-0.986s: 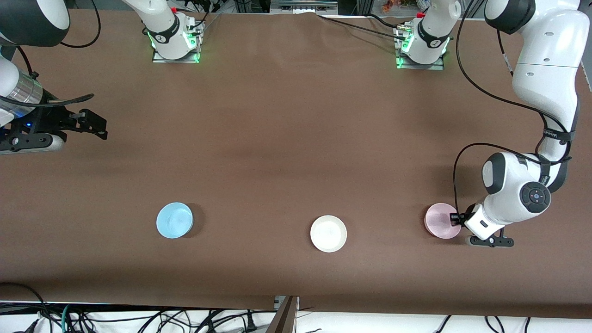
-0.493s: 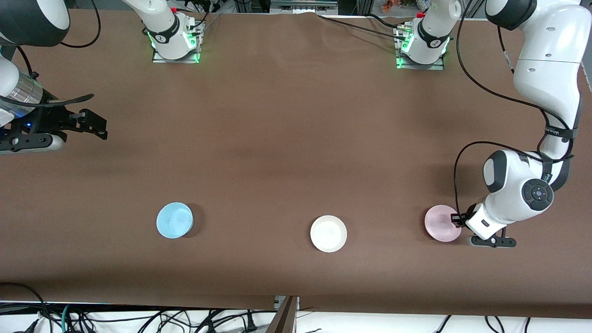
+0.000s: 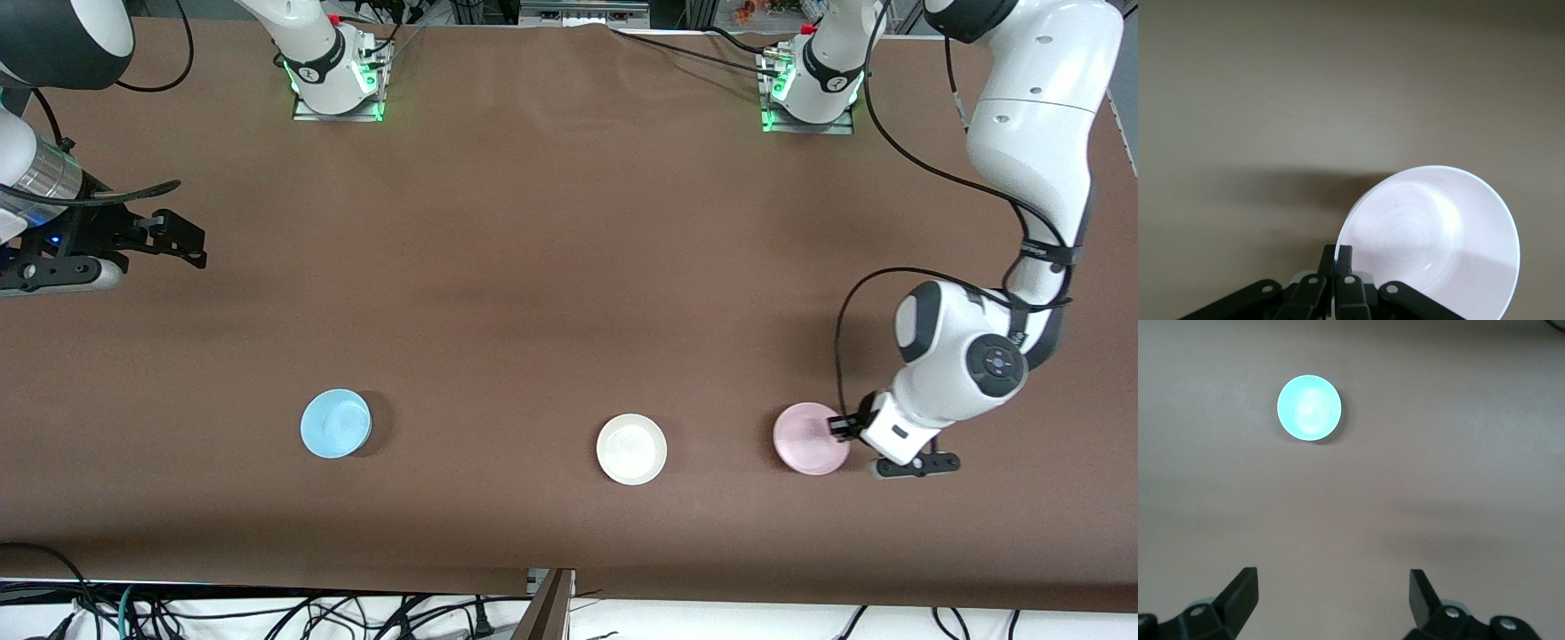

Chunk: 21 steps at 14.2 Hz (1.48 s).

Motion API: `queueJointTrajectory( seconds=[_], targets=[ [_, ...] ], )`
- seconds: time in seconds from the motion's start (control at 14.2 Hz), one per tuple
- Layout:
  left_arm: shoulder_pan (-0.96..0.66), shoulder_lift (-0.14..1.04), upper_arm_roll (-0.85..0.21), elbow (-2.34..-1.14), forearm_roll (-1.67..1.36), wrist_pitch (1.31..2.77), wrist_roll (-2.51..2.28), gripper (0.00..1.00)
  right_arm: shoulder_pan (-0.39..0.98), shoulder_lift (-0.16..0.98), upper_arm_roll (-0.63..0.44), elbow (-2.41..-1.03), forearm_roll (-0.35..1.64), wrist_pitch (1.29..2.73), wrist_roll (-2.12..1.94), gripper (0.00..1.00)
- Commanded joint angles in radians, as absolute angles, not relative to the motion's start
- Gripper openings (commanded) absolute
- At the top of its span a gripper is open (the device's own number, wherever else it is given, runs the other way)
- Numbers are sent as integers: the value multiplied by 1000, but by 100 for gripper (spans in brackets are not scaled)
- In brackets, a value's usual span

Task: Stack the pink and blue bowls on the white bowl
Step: 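Carry the pink bowl onto the white bowl with the left gripper, then hold the pink bowl down while the right gripper reaches the blue bowl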

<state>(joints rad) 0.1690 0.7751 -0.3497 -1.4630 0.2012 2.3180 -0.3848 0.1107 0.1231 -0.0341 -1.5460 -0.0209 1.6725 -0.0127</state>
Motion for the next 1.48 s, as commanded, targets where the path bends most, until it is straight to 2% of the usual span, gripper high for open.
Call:
queueJointTrajectory(
  seconds=[0.0,0.35,0.7,0.85,1.13,1.2,1.41],
  targets=[
    [121,750,-403,-1456,222,2310,-628,0,100,127,-23,-1529,-26,1663,-15,100],
    [-58,758,-410,-1407,233,2309,-926,0,87,143,-29,-1529,-28,1706,-11,100],
    [-210,828,-318,-1300,232,2310,-1046,0,74,185,-31,-1528,18,1749,-18,100],
    [-276,865,-250,-1250,226,2310,-1075,0,75,218,-31,-1525,17,1784,-20,100],
    [-301,931,-221,-1164,222,2319,-1095,0,74,276,-31,-1526,15,1796,-20,100],
    [-301,937,-219,-1154,222,2319,-1104,0,75,323,-29,-1523,9,1815,-20,100],
    [-302,946,-219,-1141,222,2321,-1109,0,80,368,-29,-1517,15,1853,-5,100]
  ],
)
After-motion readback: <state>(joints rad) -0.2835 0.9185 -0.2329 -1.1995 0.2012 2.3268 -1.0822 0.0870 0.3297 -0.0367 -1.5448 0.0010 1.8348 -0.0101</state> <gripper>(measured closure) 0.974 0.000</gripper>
